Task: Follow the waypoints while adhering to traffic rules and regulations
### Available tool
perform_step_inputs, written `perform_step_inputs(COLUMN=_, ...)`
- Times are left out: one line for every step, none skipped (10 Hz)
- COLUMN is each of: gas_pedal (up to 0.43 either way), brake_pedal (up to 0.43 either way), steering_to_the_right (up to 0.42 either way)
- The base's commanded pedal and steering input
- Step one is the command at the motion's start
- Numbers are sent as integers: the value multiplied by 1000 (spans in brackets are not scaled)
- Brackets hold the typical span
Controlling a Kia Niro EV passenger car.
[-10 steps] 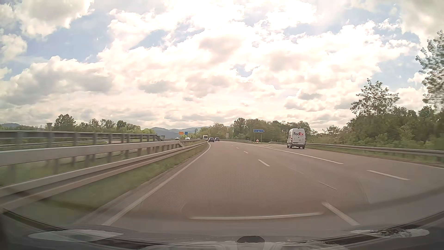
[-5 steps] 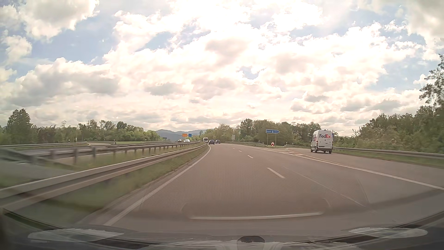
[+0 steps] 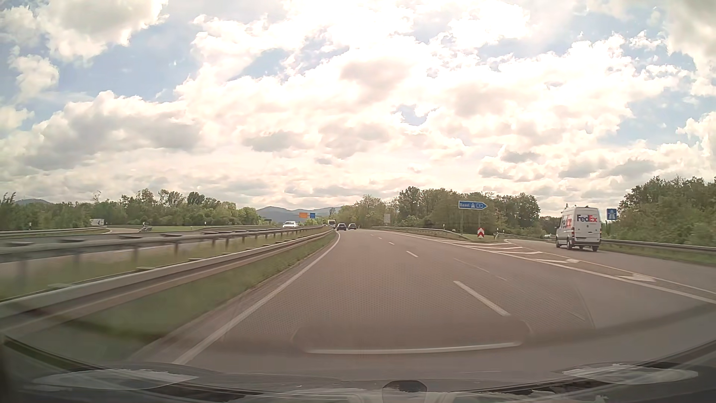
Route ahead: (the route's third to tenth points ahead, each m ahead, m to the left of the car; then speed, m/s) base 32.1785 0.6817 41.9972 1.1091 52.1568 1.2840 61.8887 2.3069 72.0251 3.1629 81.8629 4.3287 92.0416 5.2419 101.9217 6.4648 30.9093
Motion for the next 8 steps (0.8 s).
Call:
perform_step_inputs(gas_pedal=209, brake_pedal=0, steering_to_the_right=-11)
perform_step_inputs(gas_pedal=220, brake_pedal=0, steering_to_the_right=-11)
perform_step_inputs(gas_pedal=220, brake_pedal=0, steering_to_the_right=-11)
perform_step_inputs(gas_pedal=220, brake_pedal=0, steering_to_the_right=-11)
perform_step_inputs(gas_pedal=220, brake_pedal=0, steering_to_the_right=-11)
perform_step_inputs(gas_pedal=220, brake_pedal=0, steering_to_the_right=-11)
perform_step_inputs(gas_pedal=220, brake_pedal=0, steering_to_the_right=-11)
perform_step_inputs(gas_pedal=220, brake_pedal=0, steering_to_the_right=-11)
